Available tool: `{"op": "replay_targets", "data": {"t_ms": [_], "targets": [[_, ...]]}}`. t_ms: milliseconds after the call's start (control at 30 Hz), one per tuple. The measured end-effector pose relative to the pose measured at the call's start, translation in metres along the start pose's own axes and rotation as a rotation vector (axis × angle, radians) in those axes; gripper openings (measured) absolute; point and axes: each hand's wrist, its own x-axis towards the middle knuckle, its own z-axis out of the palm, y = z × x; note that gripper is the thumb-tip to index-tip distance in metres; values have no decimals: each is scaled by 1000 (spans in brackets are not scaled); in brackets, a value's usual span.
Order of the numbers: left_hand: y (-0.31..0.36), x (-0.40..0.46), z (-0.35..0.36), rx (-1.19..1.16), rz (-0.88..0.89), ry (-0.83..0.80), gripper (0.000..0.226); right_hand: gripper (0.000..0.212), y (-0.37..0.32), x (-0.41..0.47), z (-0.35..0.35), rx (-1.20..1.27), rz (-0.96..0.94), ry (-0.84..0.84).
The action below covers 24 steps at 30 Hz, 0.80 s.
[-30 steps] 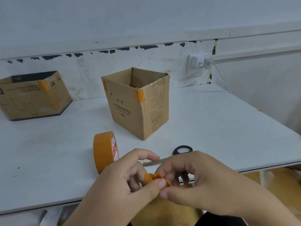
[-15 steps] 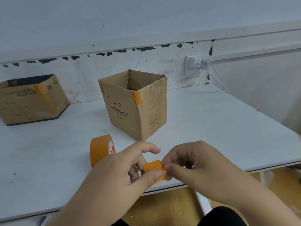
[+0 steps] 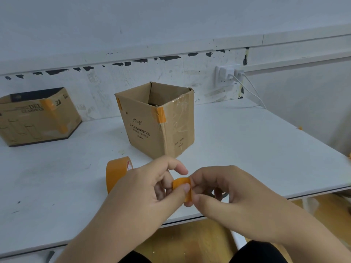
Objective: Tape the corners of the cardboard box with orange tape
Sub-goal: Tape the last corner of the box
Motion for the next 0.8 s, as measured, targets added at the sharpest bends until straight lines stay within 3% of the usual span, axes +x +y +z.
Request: {"op": "replay_targets", "data": {"t_ms": [167,533,700,800], "targets": [[-2,-1,-3,-21,-13,-60,42,12,3,4,1,41,-10,5],[-5,3,-3,-80,46,-95,25,18,0,10,0,27,28,111],[1,17,-6,-28,60,-104,36,15,2,11,-7,-12,43,200],[4,24,-7,28,60,-120,31,15,4,12,-12,-24,48,252]]}}
